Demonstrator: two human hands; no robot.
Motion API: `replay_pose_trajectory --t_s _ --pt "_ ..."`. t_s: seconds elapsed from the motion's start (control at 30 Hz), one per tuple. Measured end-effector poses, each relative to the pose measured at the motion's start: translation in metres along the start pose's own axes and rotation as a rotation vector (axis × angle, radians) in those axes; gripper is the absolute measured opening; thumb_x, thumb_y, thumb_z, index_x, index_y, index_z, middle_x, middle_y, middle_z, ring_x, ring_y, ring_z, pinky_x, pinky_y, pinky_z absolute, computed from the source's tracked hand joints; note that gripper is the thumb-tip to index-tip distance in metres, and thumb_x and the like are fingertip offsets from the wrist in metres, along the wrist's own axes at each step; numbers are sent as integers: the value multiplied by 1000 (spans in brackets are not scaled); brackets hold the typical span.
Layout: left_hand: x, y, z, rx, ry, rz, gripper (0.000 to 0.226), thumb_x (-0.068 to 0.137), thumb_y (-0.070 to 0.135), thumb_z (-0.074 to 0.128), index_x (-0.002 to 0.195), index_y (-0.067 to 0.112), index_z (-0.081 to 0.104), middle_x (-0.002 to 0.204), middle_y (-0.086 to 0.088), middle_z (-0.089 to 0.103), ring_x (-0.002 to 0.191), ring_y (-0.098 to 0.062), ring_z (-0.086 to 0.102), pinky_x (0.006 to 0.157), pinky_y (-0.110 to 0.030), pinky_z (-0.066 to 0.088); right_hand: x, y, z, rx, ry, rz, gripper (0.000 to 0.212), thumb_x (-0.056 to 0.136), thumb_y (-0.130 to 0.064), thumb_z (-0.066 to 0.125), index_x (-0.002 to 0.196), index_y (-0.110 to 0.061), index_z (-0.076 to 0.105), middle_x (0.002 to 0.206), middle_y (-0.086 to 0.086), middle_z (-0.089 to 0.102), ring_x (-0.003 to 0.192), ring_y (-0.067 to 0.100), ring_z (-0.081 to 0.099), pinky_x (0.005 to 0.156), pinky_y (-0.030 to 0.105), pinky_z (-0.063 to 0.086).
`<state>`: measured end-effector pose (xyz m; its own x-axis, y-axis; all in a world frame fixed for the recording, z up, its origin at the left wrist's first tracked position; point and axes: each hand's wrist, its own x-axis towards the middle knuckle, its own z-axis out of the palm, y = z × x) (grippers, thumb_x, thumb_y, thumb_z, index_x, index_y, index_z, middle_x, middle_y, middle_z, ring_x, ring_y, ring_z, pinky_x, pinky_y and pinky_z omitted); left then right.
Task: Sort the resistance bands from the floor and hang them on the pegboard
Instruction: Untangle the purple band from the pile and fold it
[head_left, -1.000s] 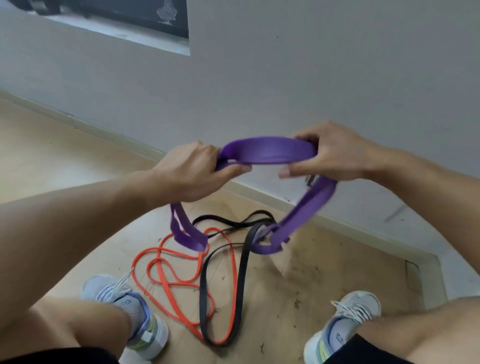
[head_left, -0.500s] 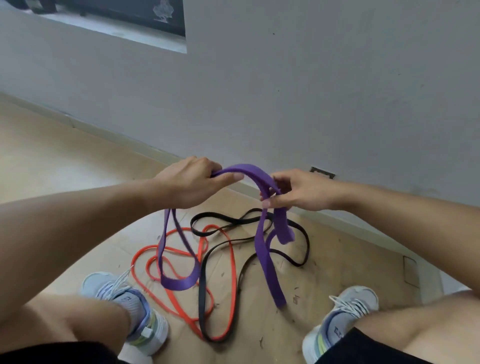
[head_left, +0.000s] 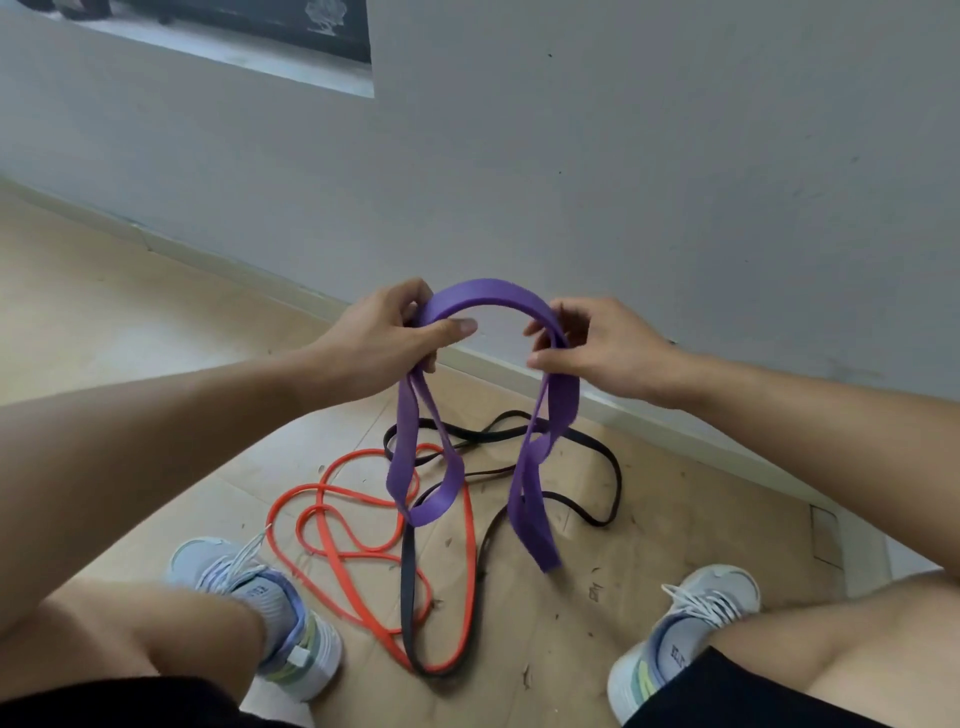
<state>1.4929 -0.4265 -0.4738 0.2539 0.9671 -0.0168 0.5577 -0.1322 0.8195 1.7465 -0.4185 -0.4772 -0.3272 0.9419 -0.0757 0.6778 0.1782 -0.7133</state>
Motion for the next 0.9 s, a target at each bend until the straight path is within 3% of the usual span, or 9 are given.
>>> replay_pose_trajectory --t_s 0.07,0.13,0.23,0.33,0.47,0.67,0.8,0.9 --pt "0 -4 -2 24 -37 2 31 89 39 74 105 18 57 83 -4 77 72 -15 72 72 -31 58 1 -8 -5 46 85 -40 27 88 -21 80 113 -26 70 95 -3 74 91 15 72 88 35 62" --pt "-1 -1 4 74 -47 34 36 85 38 79 107 22 56 84 -1 75 67 -7 68 63 -17 52 0 -20 -6 109 133 -80 40 84 -20 85 118 -28 65 94 -3 73 87 14 71 82 31 60" --pt "-2 14 15 34 -37 81 43 77 47 84 102 22 60 75 4 70 56 -6 55 52 -14 40 -1 -36 -4 114 150 -155 49 74 -20 90 105 -32 54 93 -1 73 77 12 69 73 28 58" --pt "-3 25 19 10 -34 123 44 70 52 86 88 19 63 65 4 58 54 -7 45 50 -17 31 -4 -44 -4 50 104 -207 50 73 -19 91 102 -31 52 96 -6 68 74 5 64 68 21 56" --pt "-6 35 18 -25 -29 155 47 72 56 80 84 13 65 66 -6 60 56 -6 51 54 -18 40 -4 -33 -2 33 -86 -115 59 71 -22 94 114 -29 54 105 -9 66 93 9 69 81 28 60" --pt "-11 43 15 -127 -36 153 53 70 58 76 89 11 61 69 0 62 64 -13 60 63 -31 51 -2 3 18 -41 -297 22 37 83 -27 87 114 -31 67 117 -11 73 105 6 70 94 33 58" --pt "-12 45 13 -176 40 160 53 74 58 74 92 10 61 71 -2 61 64 -13 59 70 -47 56 3 18 27 -134 -373 65 31 88 -25 81 117 -25 71 109 -12 76 103 8 70 93 31 56" --pt "-10 46 12 -203 122 166 54 80 56 72 97 6 58 73 -5 62 65 -14 62 69 -45 56 8 31 33 -192 -440 64 23 87 -18 81 108 -27 75 105 -11 77 102 9 70 97 35 56"
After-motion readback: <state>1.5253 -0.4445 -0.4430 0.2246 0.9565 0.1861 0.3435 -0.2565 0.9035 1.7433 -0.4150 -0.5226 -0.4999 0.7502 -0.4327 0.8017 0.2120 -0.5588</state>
